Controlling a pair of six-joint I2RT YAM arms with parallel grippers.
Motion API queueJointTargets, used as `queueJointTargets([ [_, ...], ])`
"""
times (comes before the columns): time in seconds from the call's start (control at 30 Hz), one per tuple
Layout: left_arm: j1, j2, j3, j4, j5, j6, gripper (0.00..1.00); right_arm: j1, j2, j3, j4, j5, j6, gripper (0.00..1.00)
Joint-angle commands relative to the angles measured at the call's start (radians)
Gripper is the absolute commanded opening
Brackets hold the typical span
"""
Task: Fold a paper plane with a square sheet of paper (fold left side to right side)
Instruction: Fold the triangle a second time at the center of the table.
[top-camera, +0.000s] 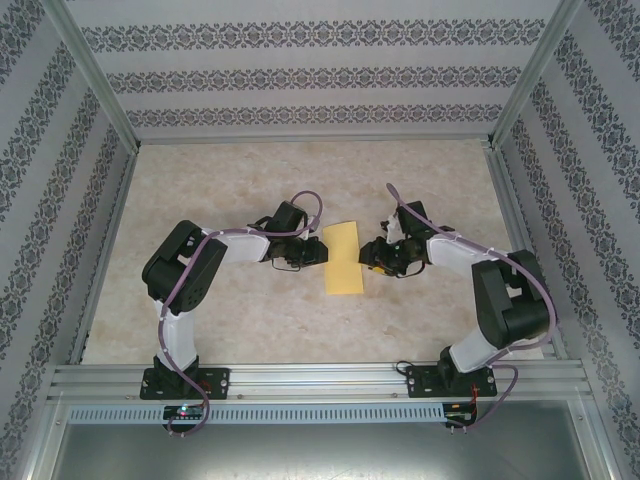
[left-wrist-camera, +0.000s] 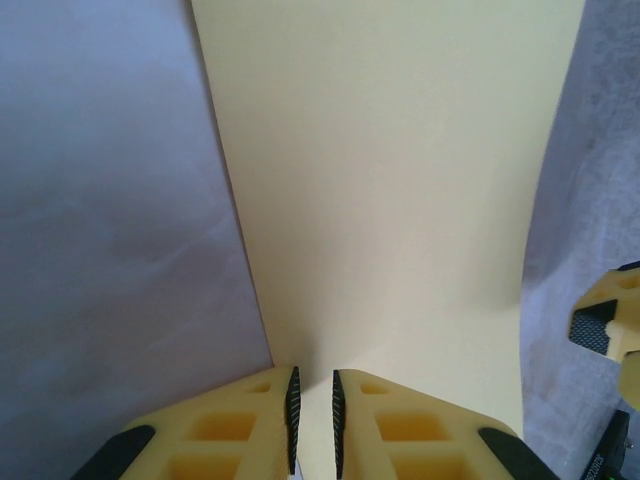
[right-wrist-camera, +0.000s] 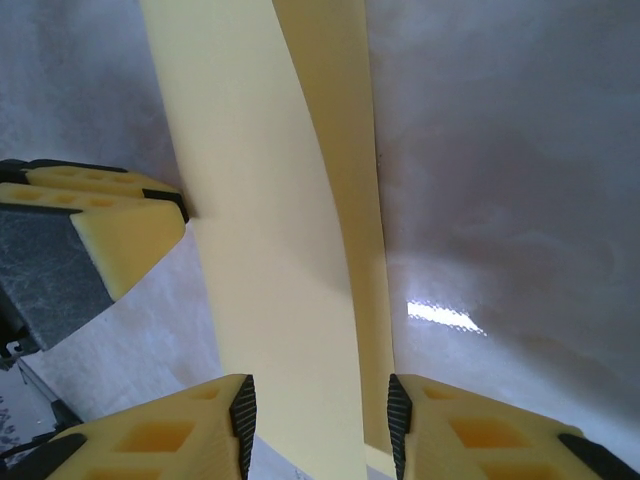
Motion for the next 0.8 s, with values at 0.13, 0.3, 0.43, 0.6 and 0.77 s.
queueJointTargets([
  [0.13,-0.007,0.012,-0.018,-0.016,-0.012,0.013,0.2,0.003,0.077,0.064,0.021,-0.047,0.021,0.42],
  [0.3,-0.007,0.012,-0.014,-0.015,-0.01,0.014,0.21,0.015,0.124,0.085,0.037,-0.054,0.028,0.42],
  [0.43,-0.007,0.012,-0.015,-0.014,-0.01,0.014,0.21,0.017,0.142,0.09,0.051,-0.059,0.029,0.42],
  [0.6,-0.007,0.013,-0.014,-0.013,-0.011,0.014,0.21,0.021,0.172,0.096,0.059,-0.064,0.031,0.42],
  [0.77,-0.007,0.013,-0.014,-0.01,-0.008,0.012,0.2,0.022,0.155,0.1,0.048,-0.03,0.021,0.44],
])
